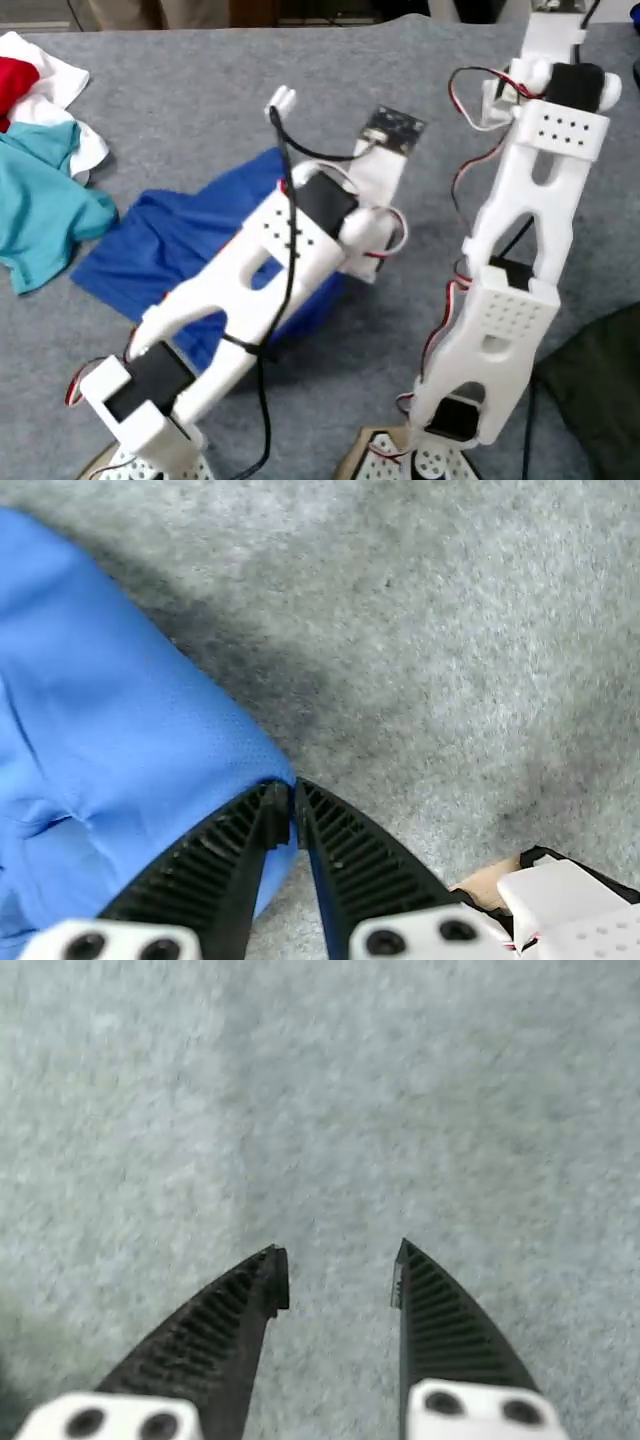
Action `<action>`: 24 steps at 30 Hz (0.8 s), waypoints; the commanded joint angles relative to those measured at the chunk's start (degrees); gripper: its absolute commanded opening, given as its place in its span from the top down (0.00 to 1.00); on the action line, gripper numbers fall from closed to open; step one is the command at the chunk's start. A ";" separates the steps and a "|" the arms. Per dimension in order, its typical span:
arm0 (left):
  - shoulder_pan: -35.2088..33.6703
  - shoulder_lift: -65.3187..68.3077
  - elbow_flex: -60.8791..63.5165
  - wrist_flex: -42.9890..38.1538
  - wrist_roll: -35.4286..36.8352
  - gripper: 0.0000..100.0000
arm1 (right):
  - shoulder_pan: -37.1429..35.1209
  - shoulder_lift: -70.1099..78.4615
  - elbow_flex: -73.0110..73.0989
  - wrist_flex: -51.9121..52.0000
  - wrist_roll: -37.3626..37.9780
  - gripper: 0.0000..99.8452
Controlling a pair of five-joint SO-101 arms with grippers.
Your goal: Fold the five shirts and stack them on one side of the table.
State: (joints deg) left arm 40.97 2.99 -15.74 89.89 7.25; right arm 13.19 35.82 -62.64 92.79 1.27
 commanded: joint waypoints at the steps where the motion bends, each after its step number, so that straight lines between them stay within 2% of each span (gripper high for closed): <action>1: 0.18 -3.65 -6.77 5.80 -6.42 0.89 | -0.57 -2.95 -2.77 -1.85 3.34 0.82; 3: 0.62 -3.65 -10.64 8.62 -6.07 0.82 | -2.59 -2.86 -2.68 -2.11 5.54 0.82; 6: -1.32 -3.65 -14.24 9.93 -4.04 0.81 | -4.18 -2.86 -2.68 -3.78 5.63 0.82; 8: -5.01 -3.65 -15.47 10.02 -3.60 0.81 | -4.18 -2.86 -2.77 -5.19 5.63 0.82; 14: -25.32 -3.65 -19.96 10.46 -3.52 0.81 | -6.90 -2.86 -1.01 -4.57 5.71 0.82; 19: -43.69 -3.03 -13.71 10.11 -3.60 0.81 | -12.53 -2.95 2.95 -5.71 5.98 0.82; 21: -47.91 -2.95 -8.70 9.32 -3.60 0.81 | -14.29 -2.95 3.30 -5.80 6.15 0.82; 24: -49.93 -2.95 1.32 2.99 -3.60 0.81 | -15.69 -2.77 3.65 -5.80 6.24 0.82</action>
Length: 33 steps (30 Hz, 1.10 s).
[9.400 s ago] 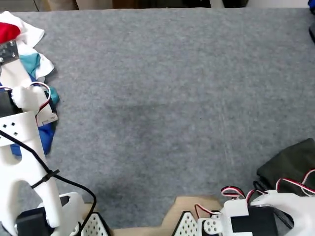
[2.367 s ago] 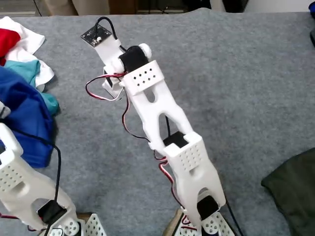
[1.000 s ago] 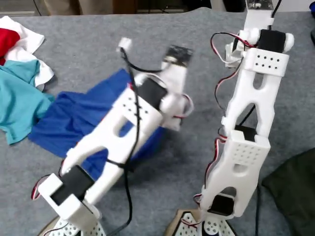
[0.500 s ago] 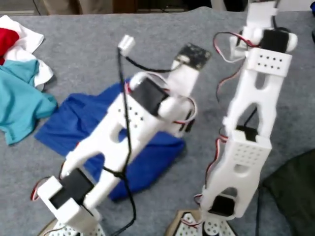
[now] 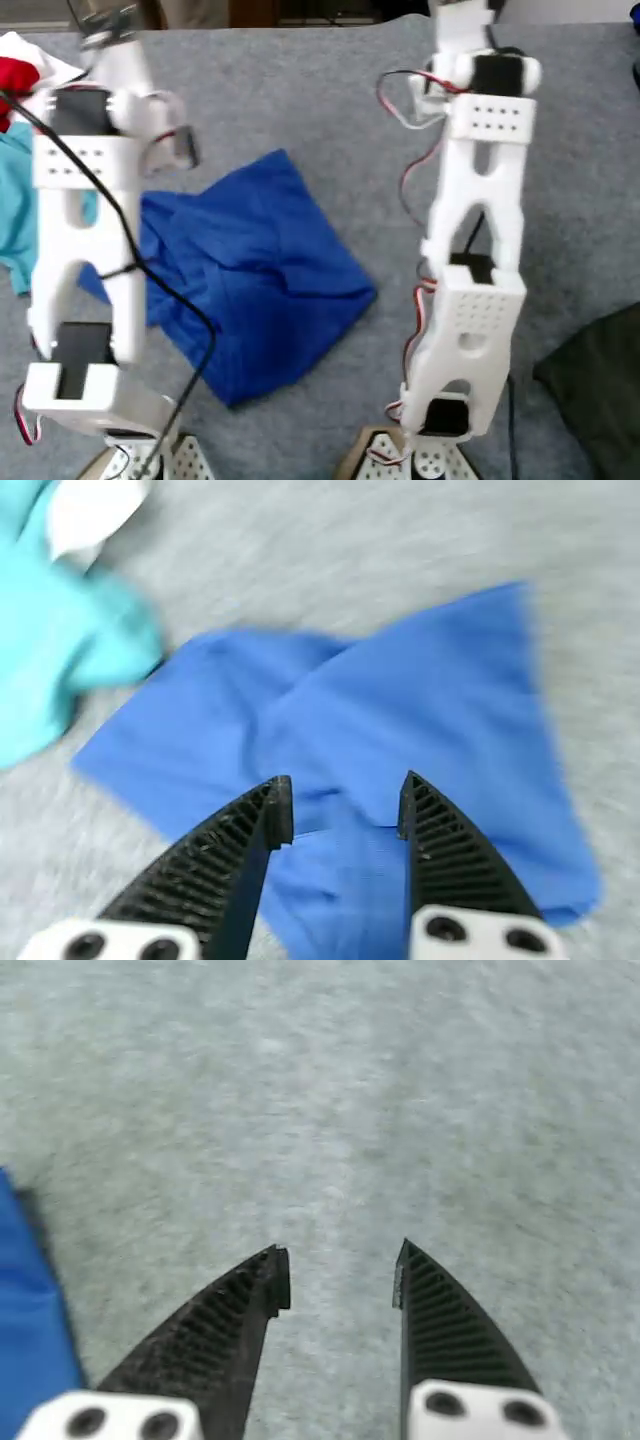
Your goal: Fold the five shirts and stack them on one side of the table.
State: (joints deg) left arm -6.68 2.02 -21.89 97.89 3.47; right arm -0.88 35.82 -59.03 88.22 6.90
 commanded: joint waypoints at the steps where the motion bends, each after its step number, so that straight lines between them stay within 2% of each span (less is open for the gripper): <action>1: -1.67 -1.98 11.34 -8.35 0.18 0.81 | -1.80 -2.33 0.04 -1.23 0.62 0.82; 6: 2.37 -1.98 26.73 -24.53 0.26 0.81 | -2.15 0.57 -0.48 -3.69 0.62 0.82; 13: 3.43 -1.98 35.25 -33.14 0.26 0.81 | -2.15 1.27 -0.48 -3.69 0.62 0.82; 19: 0.79 -1.10 38.86 -37.54 0.26 0.81 | -2.24 1.27 -0.48 -3.69 0.62 0.82; 28: 0.35 6.90 36.31 -37.71 0.53 0.81 | -2.15 1.36 -0.48 -3.78 0.62 0.82; 33: 0.44 10.68 32.70 -37.80 5.19 0.81 | -2.15 1.36 -0.48 -4.04 0.62 0.82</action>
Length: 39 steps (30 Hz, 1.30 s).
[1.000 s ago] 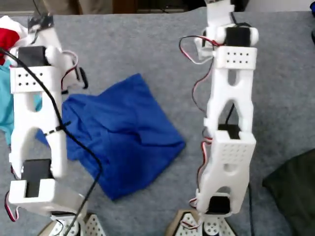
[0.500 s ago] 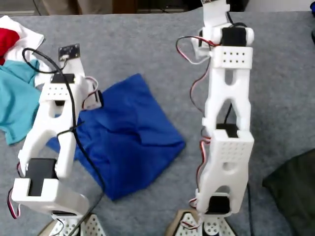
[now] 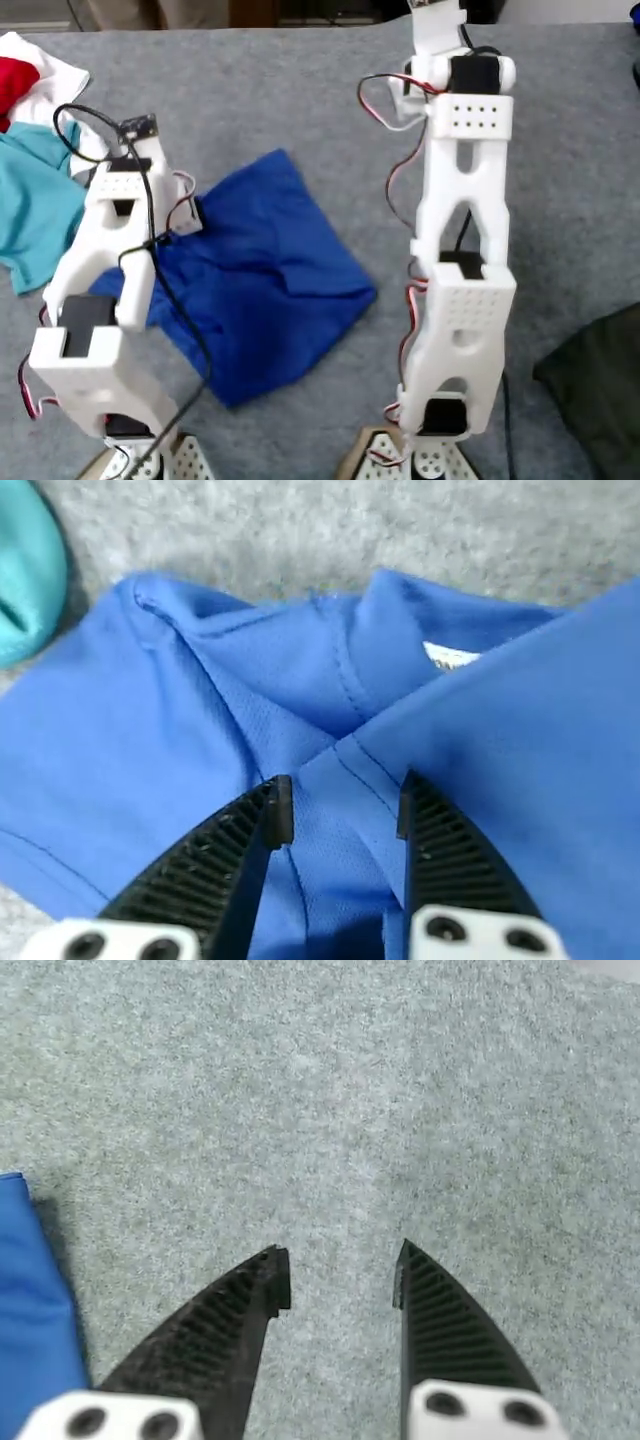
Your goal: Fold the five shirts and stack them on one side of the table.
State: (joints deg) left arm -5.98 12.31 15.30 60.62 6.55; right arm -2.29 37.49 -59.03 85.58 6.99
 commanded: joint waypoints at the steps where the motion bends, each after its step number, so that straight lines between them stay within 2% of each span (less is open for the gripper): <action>1: -0.35 0.75 -5.19 -0.35 2.46 0.81 | -0.66 -0.31 -0.48 -1.41 0.53 0.82; 4: -0.09 1.19 -6.86 -0.09 2.81 0.84 | -0.66 -0.31 -0.48 -1.41 0.53 0.82; 8: 0.00 1.36 -8.35 -0.09 2.81 0.99 | -0.66 -0.31 -0.48 -1.41 0.53 0.82; 13: 0.18 1.63 -8.62 -0.09 2.81 0.98 | -0.66 -0.31 -0.48 -1.41 0.53 0.82; 18: 3.25 1.19 -8.70 -0.09 2.81 0.98 | -0.66 -0.31 -0.48 -1.41 0.53 0.82; 21: 7.82 1.10 -9.05 0.70 2.81 0.98 | -0.48 -0.57 -0.57 -1.41 0.53 0.82; 23: 11.78 1.10 -12.48 4.04 2.81 0.98 | 1.01 -0.66 -0.84 -1.49 0.53 0.82; 32: 29.71 1.63 -37.10 17.58 2.90 0.98 | 19.30 -0.48 -15.43 -0.97 0.00 0.82; 39: 42.11 1.71 -44.92 18.11 2.90 0.98 | 28.09 -0.57 -22.02 -0.70 -0.09 0.82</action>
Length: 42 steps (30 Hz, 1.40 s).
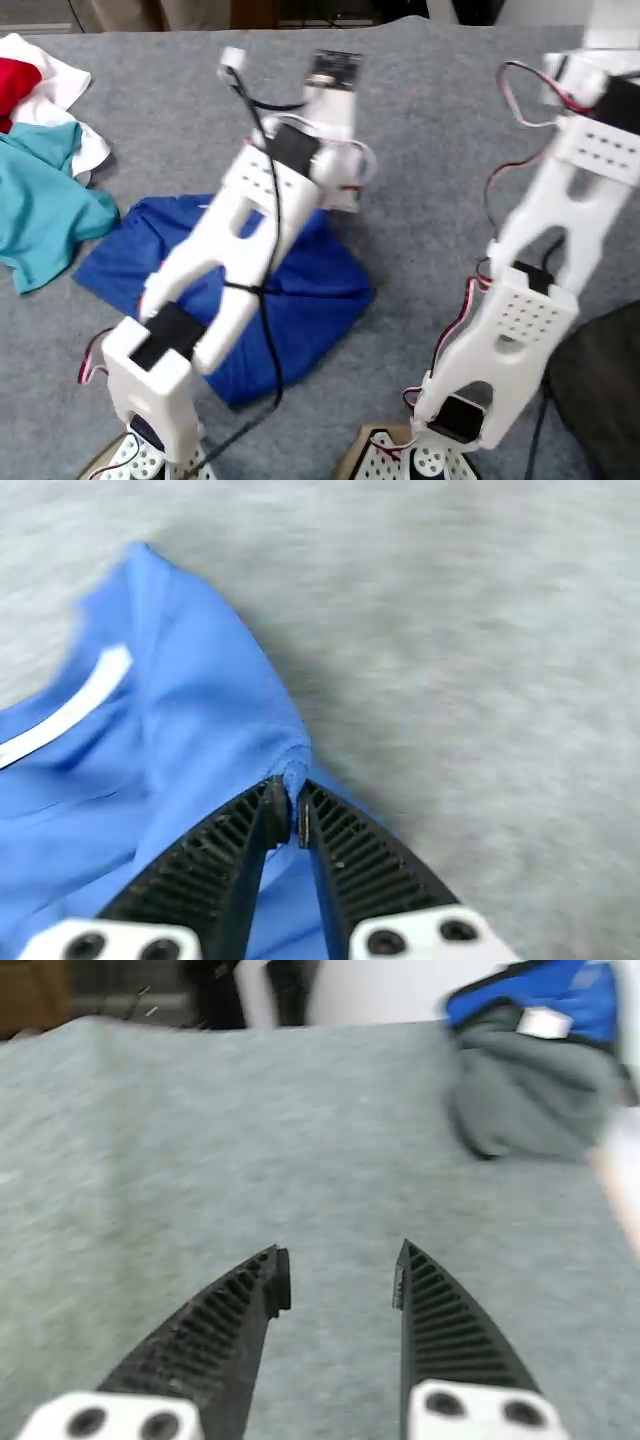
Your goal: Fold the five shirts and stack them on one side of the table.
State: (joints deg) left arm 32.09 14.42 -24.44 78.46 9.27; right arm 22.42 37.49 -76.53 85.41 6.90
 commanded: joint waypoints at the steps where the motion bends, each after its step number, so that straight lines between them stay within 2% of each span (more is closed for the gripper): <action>1: 5.36 -0.40 -6.15 0.26 0.18 0.98 | 4.44 -0.57 -5.58 -0.09 0.00 0.82; 6: 11.43 -0.31 -10.29 -0.09 3.87 0.98 | 9.98 -0.48 -10.95 0.88 0.00 0.82; 10: 14.33 1.36 -11.52 -3.87 5.01 0.98 | 12.70 -0.48 -12.18 0.88 -1.85 0.82; 16: 17.05 5.23 -15.91 -4.13 5.01 0.98 | 13.14 -0.40 -12.18 0.53 -3.25 0.82; 19: 15.82 5.41 -17.76 -3.16 5.01 0.92 | 12.97 -0.31 -12.18 0.70 -3.25 0.82; 22: 11.69 5.41 -23.21 3.16 5.01 0.83 | 12.70 -0.31 -11.74 0.79 -3.16 0.82; 25: 6.59 5.85 -29.80 10.55 5.01 0.78 | 12.18 -0.31 -11.65 0.70 -3.08 0.82; 29: -1.41 5.58 -35.16 17.85 5.01 0.77 | 10.68 -0.22 -11.65 0.97 -2.99 0.82; 32: -11.43 5.49 -36.40 21.89 5.01 0.77 | 9.27 -0.22 -11.65 2.02 -2.99 0.82; 35: -24.35 5.76 -32.70 22.33 5.27 0.77 | 7.69 -0.13 -11.56 2.20 -2.99 0.82; 38: -35.16 6.81 -25.14 21.98 8.44 0.77 | 6.81 0.84 -11.91 2.81 -2.99 0.82; 42: -41.93 11.91 -15.38 16.09 9.41 0.77 | 6.11 2.42 -12.09 2.46 -2.46 0.82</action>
State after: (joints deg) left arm -5.54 24.88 -44.57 98.07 17.89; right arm 29.98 39.87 -86.20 87.96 4.09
